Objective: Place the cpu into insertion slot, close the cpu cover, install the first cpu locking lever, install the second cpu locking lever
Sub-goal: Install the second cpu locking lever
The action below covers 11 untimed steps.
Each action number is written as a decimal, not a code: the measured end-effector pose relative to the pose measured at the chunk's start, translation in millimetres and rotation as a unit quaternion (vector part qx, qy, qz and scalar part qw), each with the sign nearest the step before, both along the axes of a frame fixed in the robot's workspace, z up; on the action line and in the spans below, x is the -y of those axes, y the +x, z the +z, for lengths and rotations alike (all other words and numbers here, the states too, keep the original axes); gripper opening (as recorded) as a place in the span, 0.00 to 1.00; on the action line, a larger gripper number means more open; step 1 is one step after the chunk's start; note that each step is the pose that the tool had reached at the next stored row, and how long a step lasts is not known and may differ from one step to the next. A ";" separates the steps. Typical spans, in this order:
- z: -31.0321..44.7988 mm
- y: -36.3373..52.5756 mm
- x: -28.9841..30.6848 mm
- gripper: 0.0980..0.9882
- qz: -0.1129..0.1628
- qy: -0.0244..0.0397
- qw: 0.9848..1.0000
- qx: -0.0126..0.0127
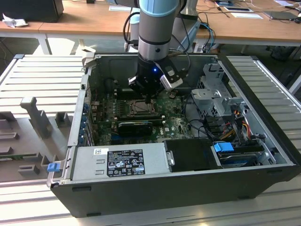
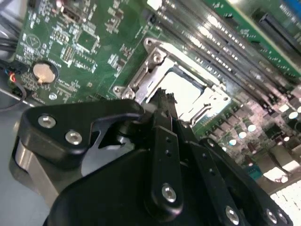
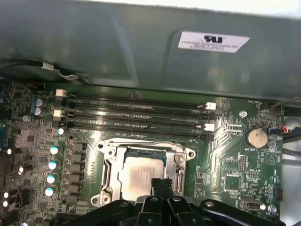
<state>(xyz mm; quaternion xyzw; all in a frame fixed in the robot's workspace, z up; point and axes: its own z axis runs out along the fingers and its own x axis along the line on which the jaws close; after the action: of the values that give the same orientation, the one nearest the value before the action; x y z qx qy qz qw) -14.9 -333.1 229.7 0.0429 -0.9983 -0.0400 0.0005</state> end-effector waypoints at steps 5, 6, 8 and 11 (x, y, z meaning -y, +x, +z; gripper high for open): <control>0.0 0.0 6.8 0.01 0.000 0.000 1.000 0.000; 0.0 0.0 6.8 0.01 0.000 0.000 1.000 0.000; 1.0 0.0 7.1 0.01 0.000 0.000 1.000 0.000; 6.6 0.0 7.8 0.01 0.000 -0.001 1.000 0.000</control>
<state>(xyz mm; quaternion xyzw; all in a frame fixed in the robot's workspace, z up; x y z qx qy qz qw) -14.8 -340.9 236.3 0.0430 -0.9983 -0.0393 0.0005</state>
